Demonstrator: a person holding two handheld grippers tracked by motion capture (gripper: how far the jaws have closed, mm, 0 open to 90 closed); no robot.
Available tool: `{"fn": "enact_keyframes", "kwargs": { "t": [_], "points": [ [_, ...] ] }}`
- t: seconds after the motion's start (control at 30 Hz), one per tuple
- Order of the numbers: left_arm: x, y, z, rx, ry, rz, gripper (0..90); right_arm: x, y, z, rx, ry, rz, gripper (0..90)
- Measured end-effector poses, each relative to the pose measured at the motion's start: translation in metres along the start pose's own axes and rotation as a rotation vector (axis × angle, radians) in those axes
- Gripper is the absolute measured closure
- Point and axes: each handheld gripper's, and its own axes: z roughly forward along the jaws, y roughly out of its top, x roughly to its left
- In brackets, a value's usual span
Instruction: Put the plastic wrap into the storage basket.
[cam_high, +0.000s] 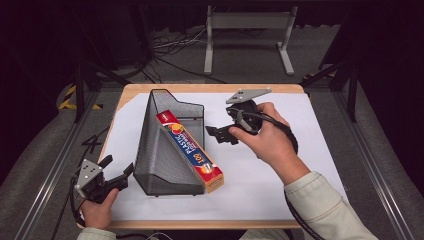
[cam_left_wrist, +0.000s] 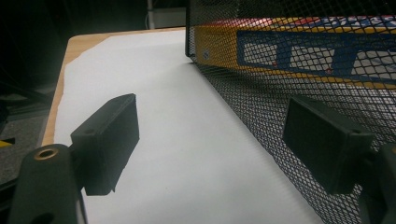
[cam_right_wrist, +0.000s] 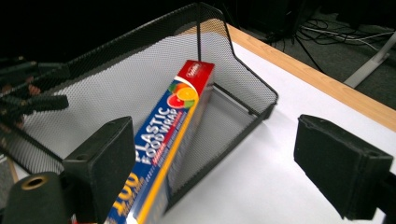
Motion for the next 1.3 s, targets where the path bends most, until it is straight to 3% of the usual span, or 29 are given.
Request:
{"fn": "enact_keyframes", "kwargs": {
  "t": [0.27,0.47,0.7,0.8,0.97,1.3],
  "points": [
    [0.0,0.0,0.0,0.001,-0.001,0.002,19.4,-0.02,-0.009,-0.029,0.007,-0.014,-0.002,12.5],
    [-0.001,-0.001,-0.001,0.007,-0.002,0.004,19.3,-0.047,-0.027,-0.055,-0.025,-0.024,0.011,12.2],
    [-0.001,-0.001,-0.002,0.006,-0.005,0.008,19.2,-0.076,-0.053,-0.08,-0.048,-0.07,0.027,11.5],
    [-0.001,-0.002,-0.003,0.008,-0.003,0.009,19.2,-0.083,-0.062,-0.084,-0.047,-0.082,0.03,11.4],
    [-0.002,-0.002,-0.003,0.001,-0.025,0.019,18.7,-0.106,-0.09,-0.09,-0.117,-0.1,0.016,10.1],
    [-0.001,-0.004,-0.006,-0.001,-0.043,0.024,17.9,-0.12,-0.142,-0.074,-0.163,-0.102,0.075,10.1]
  ]
}}
